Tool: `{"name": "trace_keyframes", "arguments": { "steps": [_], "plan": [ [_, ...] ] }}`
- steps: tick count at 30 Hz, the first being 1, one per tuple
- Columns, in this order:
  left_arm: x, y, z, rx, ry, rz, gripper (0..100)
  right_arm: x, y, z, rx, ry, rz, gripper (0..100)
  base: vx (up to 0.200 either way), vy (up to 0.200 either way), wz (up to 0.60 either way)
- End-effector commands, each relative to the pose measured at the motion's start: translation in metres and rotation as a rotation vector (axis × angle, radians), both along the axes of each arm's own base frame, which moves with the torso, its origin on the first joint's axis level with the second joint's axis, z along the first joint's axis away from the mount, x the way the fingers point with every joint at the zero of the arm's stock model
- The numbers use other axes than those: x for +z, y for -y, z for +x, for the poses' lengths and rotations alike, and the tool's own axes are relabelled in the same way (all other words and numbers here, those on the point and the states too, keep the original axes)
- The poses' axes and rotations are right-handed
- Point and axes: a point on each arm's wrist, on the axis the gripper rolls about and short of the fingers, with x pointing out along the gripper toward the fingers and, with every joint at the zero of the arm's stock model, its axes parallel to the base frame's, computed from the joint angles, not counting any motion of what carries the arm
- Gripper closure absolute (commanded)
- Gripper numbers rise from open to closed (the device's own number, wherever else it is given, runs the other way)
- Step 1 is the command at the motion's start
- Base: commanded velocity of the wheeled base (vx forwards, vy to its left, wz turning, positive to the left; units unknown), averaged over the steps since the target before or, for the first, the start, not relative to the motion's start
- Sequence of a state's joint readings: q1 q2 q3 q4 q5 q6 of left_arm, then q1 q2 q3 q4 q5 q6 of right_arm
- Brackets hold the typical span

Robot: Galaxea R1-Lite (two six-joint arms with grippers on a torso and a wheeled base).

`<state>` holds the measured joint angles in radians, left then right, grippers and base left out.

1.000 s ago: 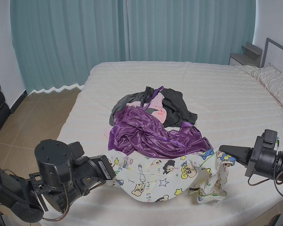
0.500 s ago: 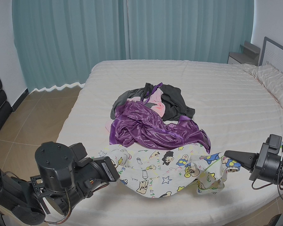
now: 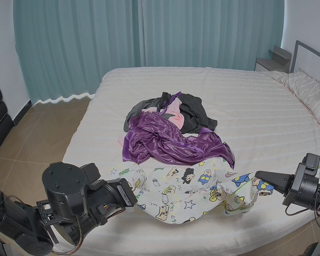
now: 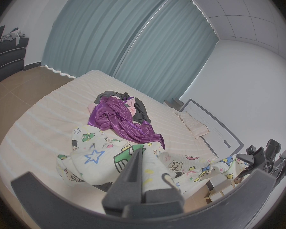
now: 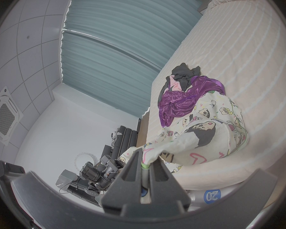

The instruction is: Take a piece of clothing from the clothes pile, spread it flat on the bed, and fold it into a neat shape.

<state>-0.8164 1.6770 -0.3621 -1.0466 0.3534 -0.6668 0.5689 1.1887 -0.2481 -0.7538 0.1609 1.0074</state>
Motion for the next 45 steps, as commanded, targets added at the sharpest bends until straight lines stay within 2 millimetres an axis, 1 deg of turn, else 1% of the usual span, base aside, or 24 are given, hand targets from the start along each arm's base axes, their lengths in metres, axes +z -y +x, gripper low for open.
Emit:
{"name": "trace_keyframes", "arguments": {
  "steps": [1,4,8,15,26,45],
  "plan": [
    [0.0004,0.0008,-0.0001,-0.002,0.003,-0.003,100,-0.0013,-0.0003,0.0004,0.000,-0.006,-0.003,100,0.000,-0.200,0.00],
    [0.0051,0.0011,0.0007,0.001,0.041,-0.044,100,-0.0016,0.0008,0.0014,-0.009,-0.009,-0.002,100,0.000,-0.200,0.00],
    [0.0046,0.0007,0.0003,0.001,0.054,-0.056,100,-0.0010,0.0018,0.0023,-0.019,-0.006,0.000,100,0.000,-0.200,0.00],
    [0.0012,0.0022,0.0017,-0.001,0.045,-0.051,100,-0.0010,0.0028,0.0030,-0.026,-0.006,0.000,100,0.000,-0.200,0.00],
    [0.0028,0.0023,0.0018,0.004,0.047,-0.064,100,0.0007,0.0063,0.0044,-0.051,0.001,0.005,100,0.000,-0.200,0.00],
    [0.0035,0.0024,0.0019,0.005,0.047,-0.070,100,0.0003,0.0067,0.0052,-0.055,-0.001,0.003,100,0.000,-0.200,0.00]
  ]
}}
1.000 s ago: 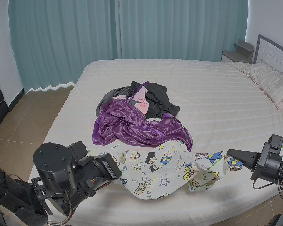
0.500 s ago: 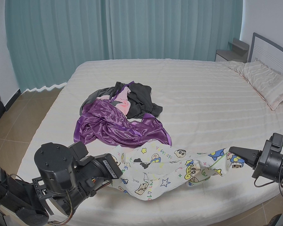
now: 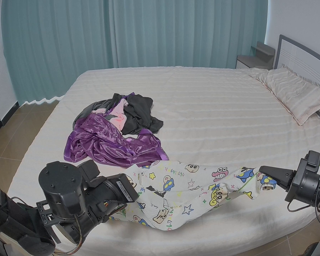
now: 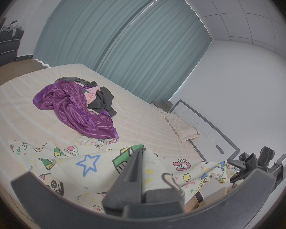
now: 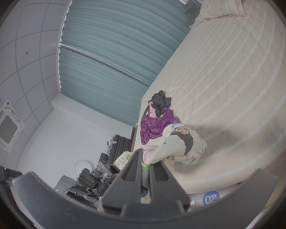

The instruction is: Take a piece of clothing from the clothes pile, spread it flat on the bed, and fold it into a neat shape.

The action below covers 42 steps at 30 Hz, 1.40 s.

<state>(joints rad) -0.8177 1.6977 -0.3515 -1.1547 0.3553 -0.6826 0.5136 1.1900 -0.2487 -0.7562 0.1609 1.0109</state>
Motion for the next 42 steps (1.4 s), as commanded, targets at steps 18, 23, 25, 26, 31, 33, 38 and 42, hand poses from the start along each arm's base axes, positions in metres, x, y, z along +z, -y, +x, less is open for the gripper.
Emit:
{"name": "trace_keyframes", "arguments": {
  "steps": [18,23,25,26,31,33,38,42],
  "plan": [
    [0.0001,-0.0002,-0.0001,0.001,0.000,0.000,100,-0.0001,-0.0001,0.0000,0.000,0.000,0.000,100,0.000,-0.200,0.00],
    [-0.0001,0.0000,0.0000,0.001,0.000,0.000,100,-0.0001,-0.0001,0.0000,0.000,0.000,0.000,100,0.000,-0.200,0.00],
    [-0.0001,0.0000,0.0000,0.001,0.000,0.000,100,-0.0001,-0.0001,0.0000,0.000,0.000,0.000,100,0.000,-0.200,0.00],
    [-0.0001,0.0000,0.0000,0.001,0.000,0.000,100,-0.0001,-0.0001,0.0000,0.000,0.000,0.000,100,0.000,-0.200,0.00],
    [-0.0010,0.0000,-0.0001,-0.001,-0.003,0.003,100,-0.0005,0.0000,-0.0002,0.002,-0.002,-0.001,100,0.000,-0.200,0.00],
    [-0.0010,0.0000,-0.0001,-0.001,-0.003,0.003,100,-0.0005,0.0000,-0.0002,0.002,-0.002,-0.001,100,0.000,-0.200,0.00],
    [-0.0010,0.0000,-0.0001,-0.001,-0.003,0.003,100,-0.0005,0.0000,-0.0001,0.000,-0.002,-0.001,100,0.000,-0.200,0.00],
    [-0.0006,-0.0002,-0.0002,0.001,-0.002,0.002,100,-0.0003,0.0004,-0.0002,-0.001,0.000,0.000,100,0.000,-0.200,0.00]
  ]
}}
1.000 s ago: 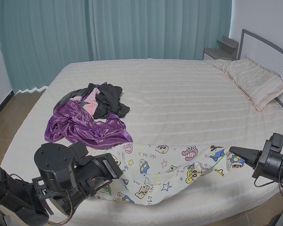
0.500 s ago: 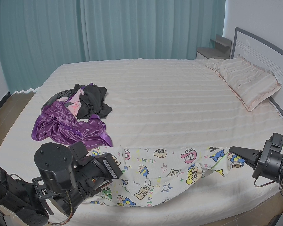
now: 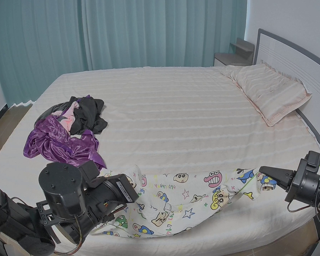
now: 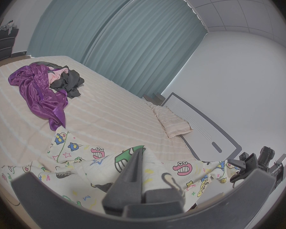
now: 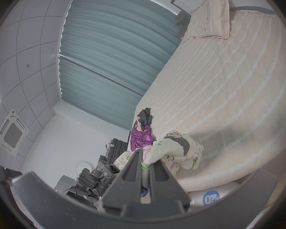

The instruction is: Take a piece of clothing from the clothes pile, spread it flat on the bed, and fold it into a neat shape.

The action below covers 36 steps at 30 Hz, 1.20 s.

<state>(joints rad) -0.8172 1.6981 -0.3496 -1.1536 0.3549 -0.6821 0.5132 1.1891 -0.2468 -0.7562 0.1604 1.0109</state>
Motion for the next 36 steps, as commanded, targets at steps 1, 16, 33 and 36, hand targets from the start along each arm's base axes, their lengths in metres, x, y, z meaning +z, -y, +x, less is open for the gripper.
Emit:
{"name": "trace_keyframes", "arguments": {
  "steps": [1,16,33,36],
  "plan": [
    [0.000,0.000,0.000,0.001,0.001,-0.001,100,0.000,0.000,0.000,0.001,-0.001,0.000,100,0.000,-0.200,0.00],
    [0.000,0.000,0.000,0.001,0.001,-0.001,100,-0.001,0.000,0.000,0.001,-0.002,-0.001,100,0.000,-0.200,0.00],
    [0.002,-0.002,0.000,0.060,0.010,-0.007,100,0.009,-0.003,0.004,0.008,0.037,0.006,100,-0.047,-0.082,0.00],
    [0.008,-0.004,-0.003,0.068,0.027,-0.020,100,0.011,-0.001,0.001,0.005,0.063,-0.002,100,-0.200,0.000,0.00]
  ]
}}
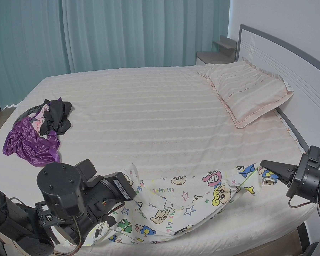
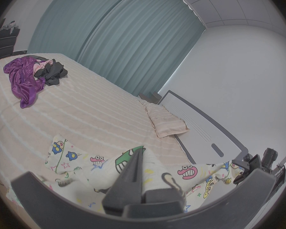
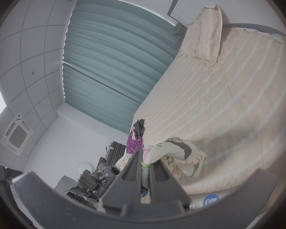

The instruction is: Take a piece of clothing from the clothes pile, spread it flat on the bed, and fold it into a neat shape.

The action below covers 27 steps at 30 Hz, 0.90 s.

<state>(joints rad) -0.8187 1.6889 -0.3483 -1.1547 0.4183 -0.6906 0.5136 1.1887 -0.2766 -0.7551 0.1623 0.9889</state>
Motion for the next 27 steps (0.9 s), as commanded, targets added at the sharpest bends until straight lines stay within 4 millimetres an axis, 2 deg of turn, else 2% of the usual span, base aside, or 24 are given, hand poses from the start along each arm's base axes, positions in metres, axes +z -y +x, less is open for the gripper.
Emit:
{"name": "trace_keyframes", "arguments": {
  "steps": [1,7,8,11,20,27],
  "plan": [
    [0.007,-0.004,-0.003,0.009,0.023,-0.017,100,0.003,0.002,-0.004,-0.003,0.032,-0.005,100,-0.200,0.000,0.00],
    [0.020,-0.013,-0.013,0.026,0.061,-0.048,100,0.011,0.015,-0.027,-0.004,0.120,0.015,100,-0.200,0.000,0.00],
    [0.023,-0.016,-0.019,0.032,0.077,-0.040,100,0.015,0.020,-0.036,-0.004,0.156,0.029,100,-0.200,0.000,0.00],
    [0.027,-0.023,-0.028,0.038,0.105,-0.015,100,0.020,0.026,-0.047,0.002,0.183,0.034,100,-0.200,0.000,0.00],
    [0.041,-0.041,-0.048,0.038,0.175,-0.027,100,0.022,0.037,-0.066,0.015,0.273,-0.005,100,-0.200,0.000,0.00],
    [0.050,-0.062,-0.066,0.039,0.231,-0.053,100,0.030,0.050,-0.091,0.050,0.467,-0.022,100,-0.171,0.000,0.00]
  ]
}}
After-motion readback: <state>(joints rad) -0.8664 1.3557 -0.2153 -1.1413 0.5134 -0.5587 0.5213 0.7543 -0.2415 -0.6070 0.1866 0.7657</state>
